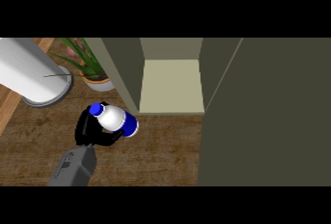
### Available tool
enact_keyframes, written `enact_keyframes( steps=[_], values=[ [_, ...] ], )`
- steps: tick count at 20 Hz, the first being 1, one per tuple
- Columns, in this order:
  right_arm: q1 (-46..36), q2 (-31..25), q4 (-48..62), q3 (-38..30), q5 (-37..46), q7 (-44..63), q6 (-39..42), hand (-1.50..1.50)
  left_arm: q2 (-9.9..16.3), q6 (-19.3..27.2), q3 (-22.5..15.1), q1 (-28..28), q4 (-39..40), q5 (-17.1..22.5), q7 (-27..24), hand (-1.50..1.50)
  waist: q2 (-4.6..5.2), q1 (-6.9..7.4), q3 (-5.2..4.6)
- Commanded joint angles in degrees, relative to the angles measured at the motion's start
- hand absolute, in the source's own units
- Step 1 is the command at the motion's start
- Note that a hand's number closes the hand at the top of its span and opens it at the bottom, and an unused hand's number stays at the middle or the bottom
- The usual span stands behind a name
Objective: Pick up the bottled water, place it into the cabinet and close the cabinet
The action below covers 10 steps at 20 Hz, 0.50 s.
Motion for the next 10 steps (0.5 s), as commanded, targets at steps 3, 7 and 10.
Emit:
enact_keyframes(
  steps=[3,7,10],
  values=[
    [5.53,-0.1,-10.02,-2.36,-6.4,2.31,1.36,-1.5,-2.41,10.74,-8.6,-0.97,-8.92,3.47,6.45,1.5,-0.03,-0.87,-0.03],
    [4.55,0.29,-10.27,-1.38,-6.26,3.09,-0.31,-1.5,-2.46,18.3,-15.38,-0.67,-15.64,4.88,9.93,1.5,-0.01,-0.61,-0.03],
    [5.0,1.01,-13.04,0.32,-5.31,3.26,-1.44,-1.5,-2.42,23.2,-18.66,-1.98,-16.76,6.21,11.07,1.5,0.06,-1.19,-0.11]
  ],
)
